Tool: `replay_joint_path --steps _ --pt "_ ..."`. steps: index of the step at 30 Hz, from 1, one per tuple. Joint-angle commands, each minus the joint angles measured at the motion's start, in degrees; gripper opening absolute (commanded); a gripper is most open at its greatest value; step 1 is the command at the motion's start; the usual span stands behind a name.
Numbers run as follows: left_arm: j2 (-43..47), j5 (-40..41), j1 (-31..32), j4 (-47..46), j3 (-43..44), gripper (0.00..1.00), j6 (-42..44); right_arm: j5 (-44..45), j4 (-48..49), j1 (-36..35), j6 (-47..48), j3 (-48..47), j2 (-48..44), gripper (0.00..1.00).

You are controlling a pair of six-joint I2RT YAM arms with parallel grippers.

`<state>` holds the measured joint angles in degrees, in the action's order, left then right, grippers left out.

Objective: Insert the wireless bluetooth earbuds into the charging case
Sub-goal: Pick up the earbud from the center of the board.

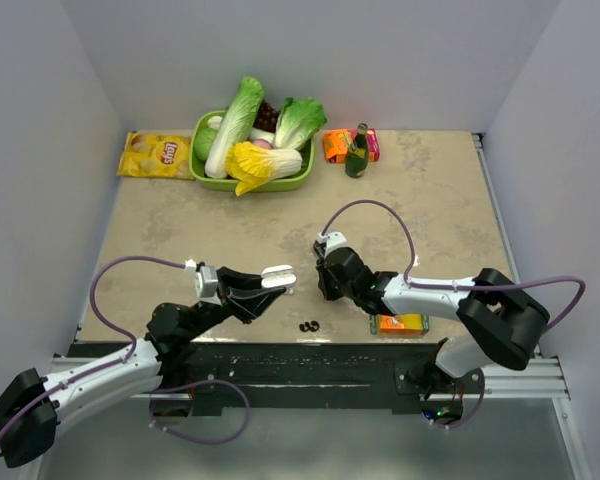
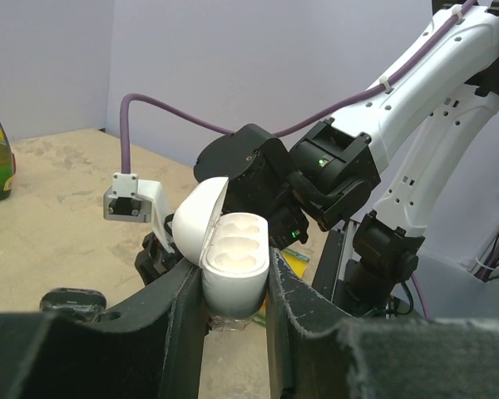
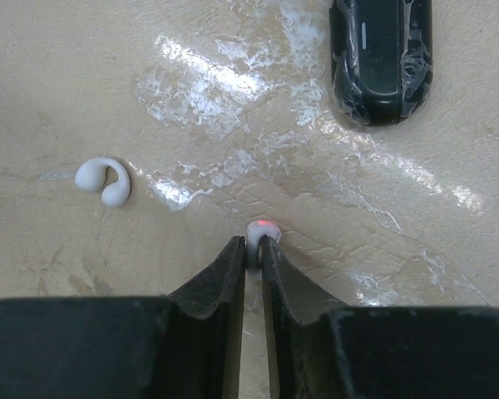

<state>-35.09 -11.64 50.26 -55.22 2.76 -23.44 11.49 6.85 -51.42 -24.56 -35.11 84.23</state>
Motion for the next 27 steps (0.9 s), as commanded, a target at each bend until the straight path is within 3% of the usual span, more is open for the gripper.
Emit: replay_joint_path --steps 1,6,13,19,27 --pt "-0.24 -0.58 -0.34 -4.19 -14.45 0.00 -0.55 2.22 -0.87 0.00 -0.93 0.92 -1.78 0.14" --pt "-0.59 -0.67 -0.34 -4.72 -14.45 0.00 -0.55 2.75 -1.75 0.00 -0.93 1.10 -2.57 0.00" --pt "-0.77 -0.75 -0.34 -4.90 -13.67 0.00 -0.99 4.16 -3.58 0.00 1.79 3.47 -18.28 0.00" --pt "-1.64 -0.75 -0.34 -5.33 -12.26 0.00 -1.52 -8.30 -13.94 0.00 10.83 -2.93 -36.83 0.00" --pt "-6.73 -6.11 -0.51 -7.00 -7.17 0.00 -0.82 -27.99 -23.02 -0.09 17.52 -12.43 -42.83 0.00"
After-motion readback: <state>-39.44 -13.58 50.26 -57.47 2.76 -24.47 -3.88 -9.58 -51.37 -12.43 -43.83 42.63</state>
